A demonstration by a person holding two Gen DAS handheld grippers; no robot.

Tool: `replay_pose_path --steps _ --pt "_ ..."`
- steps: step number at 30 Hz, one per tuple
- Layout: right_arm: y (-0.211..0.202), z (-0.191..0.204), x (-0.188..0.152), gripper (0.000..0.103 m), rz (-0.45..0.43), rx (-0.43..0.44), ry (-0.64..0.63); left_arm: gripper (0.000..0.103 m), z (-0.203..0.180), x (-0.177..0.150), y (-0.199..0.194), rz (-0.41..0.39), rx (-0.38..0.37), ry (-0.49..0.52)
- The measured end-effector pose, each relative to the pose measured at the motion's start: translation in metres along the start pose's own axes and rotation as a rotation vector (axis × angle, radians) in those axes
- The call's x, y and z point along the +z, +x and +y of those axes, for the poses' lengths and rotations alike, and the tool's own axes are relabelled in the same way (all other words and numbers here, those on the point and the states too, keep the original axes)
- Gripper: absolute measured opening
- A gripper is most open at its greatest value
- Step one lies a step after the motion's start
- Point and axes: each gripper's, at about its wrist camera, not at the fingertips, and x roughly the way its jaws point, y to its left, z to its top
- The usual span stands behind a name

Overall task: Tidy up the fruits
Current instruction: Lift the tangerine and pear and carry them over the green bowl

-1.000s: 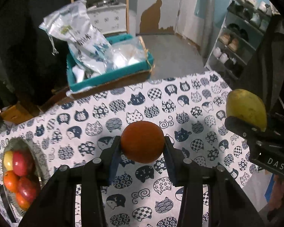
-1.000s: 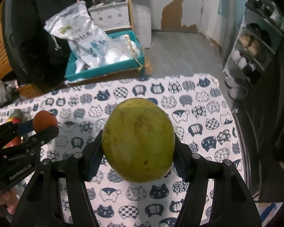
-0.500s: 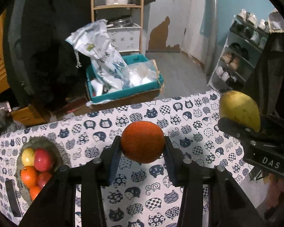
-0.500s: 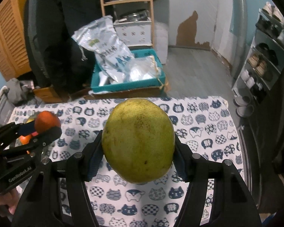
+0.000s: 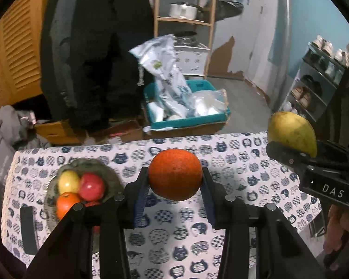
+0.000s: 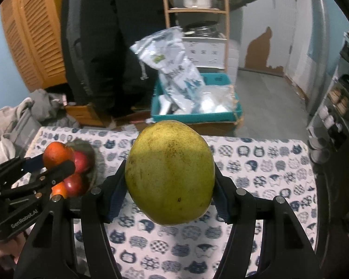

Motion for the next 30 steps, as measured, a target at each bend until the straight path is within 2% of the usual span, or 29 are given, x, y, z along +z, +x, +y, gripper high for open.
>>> replay_pose_path --steps 20,30 --pt "0.047 0.114 0.020 0.065 0.042 0.134 -0.118 0.043 0.115 -0.027 -0.016 0.006 0.132 -0.173" --pt "0.092 0.159 0.010 0.065 0.129 0.181 -0.152 0.044 0.158 -0.054 0.009 0.079 0.140 -0.243"
